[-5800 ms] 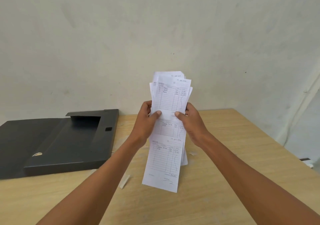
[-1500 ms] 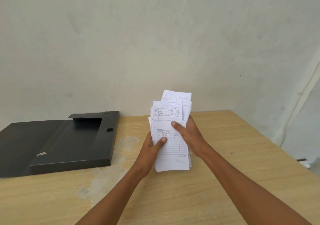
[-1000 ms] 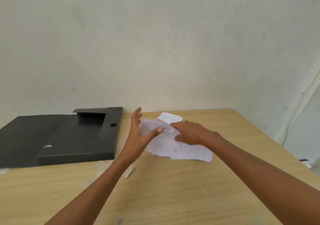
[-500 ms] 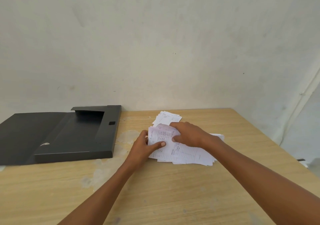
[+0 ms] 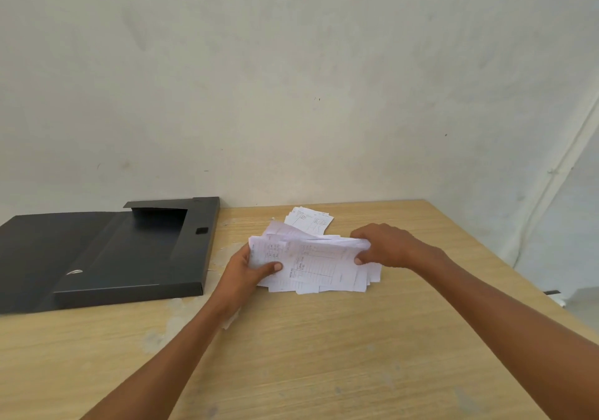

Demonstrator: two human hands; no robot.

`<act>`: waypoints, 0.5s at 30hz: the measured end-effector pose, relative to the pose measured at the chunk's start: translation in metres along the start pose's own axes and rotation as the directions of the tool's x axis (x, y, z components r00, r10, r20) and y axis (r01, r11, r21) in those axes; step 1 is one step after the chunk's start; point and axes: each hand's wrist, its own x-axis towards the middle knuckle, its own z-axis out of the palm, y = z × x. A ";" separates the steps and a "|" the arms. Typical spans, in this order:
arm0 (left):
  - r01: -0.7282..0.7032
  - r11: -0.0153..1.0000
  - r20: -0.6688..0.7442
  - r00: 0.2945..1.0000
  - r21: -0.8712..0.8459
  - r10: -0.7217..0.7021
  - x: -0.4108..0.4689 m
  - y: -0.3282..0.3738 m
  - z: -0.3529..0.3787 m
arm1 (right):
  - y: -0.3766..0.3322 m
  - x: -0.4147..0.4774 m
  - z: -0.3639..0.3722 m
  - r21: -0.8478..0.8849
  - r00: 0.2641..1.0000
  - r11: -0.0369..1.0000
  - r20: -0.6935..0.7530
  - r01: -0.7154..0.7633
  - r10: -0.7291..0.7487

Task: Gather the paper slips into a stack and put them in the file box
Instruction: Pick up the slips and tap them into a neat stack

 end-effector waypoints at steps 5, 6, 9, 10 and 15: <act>-0.023 0.995 -0.031 0.999 -0.095 0.021 -0.005 0.005 -0.009 | -0.015 0.009 0.016 0.174 0.994 0.981 -0.076 0.088 -0.075; -0.028 0.995 -0.042 0.999 -0.094 0.024 -0.006 0.004 -0.011 | -0.019 0.012 0.018 0.209 0.994 0.972 -0.060 0.107 -0.097; -0.008 0.998 -0.029 1.000 -0.068 0.006 -0.010 -0.001 -0.017 | -0.031 0.019 0.026 0.281 0.996 0.958 0.043 0.060 -0.075; -0.002 0.998 -0.022 1.000 -0.063 0.000 -0.010 -0.001 -0.018 | -0.033 0.020 0.028 0.307 0.997 0.950 0.039 0.051 -0.066; -0.035 0.999 0.015 0.999 0.023 0.035 -0.006 0.002 -0.012 | -0.039 0.023 0.027 0.351 0.984 0.923 -0.135 0.160 -0.120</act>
